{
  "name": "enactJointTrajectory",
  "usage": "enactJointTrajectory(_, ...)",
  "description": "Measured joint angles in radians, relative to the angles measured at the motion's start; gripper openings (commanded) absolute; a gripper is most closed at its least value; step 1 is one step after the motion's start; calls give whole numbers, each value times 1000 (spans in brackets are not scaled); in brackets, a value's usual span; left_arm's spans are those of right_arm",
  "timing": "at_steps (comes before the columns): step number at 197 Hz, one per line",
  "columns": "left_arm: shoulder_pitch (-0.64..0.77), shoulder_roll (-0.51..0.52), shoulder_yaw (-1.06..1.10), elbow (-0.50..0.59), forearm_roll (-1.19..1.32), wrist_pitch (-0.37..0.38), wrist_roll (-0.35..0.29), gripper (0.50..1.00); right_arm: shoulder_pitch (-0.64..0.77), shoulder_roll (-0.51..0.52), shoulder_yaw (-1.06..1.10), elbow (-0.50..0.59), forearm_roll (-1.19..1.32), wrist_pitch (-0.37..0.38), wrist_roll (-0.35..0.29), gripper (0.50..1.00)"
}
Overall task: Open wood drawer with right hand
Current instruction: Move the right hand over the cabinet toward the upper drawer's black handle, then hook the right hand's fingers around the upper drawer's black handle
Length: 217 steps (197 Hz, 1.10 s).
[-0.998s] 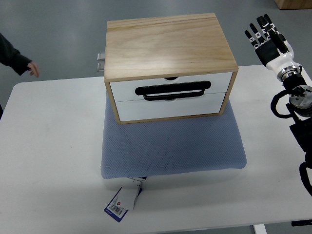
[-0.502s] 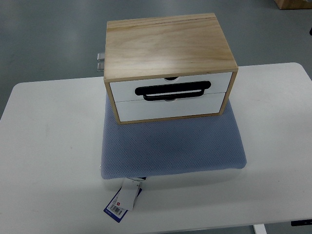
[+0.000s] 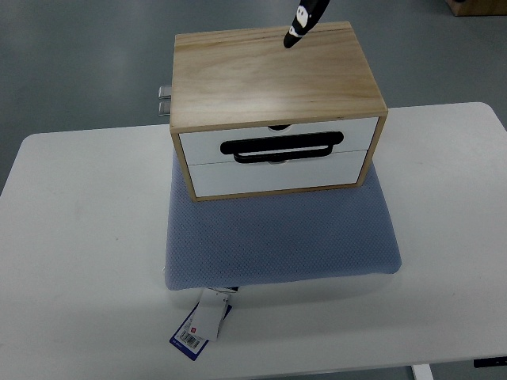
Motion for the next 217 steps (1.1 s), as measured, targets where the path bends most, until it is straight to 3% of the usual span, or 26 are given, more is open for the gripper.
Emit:
enactJointTrajectory(40, 0, 0, 1, 6, -2, 0, 0, 1000, 20, 95, -79, 85, 170, -95, -11, 936)
enactJointTrajectory(85, 0, 0, 2, 8, -2, 0, 0, 1000, -32, 147, -87, 102, 316, -205, -11, 940)
enactJointTrajectory(217, 0, 0, 2, 5, -2, 0, 0, 1000, -193, 82, -179, 93, 53, -145, -11, 936)
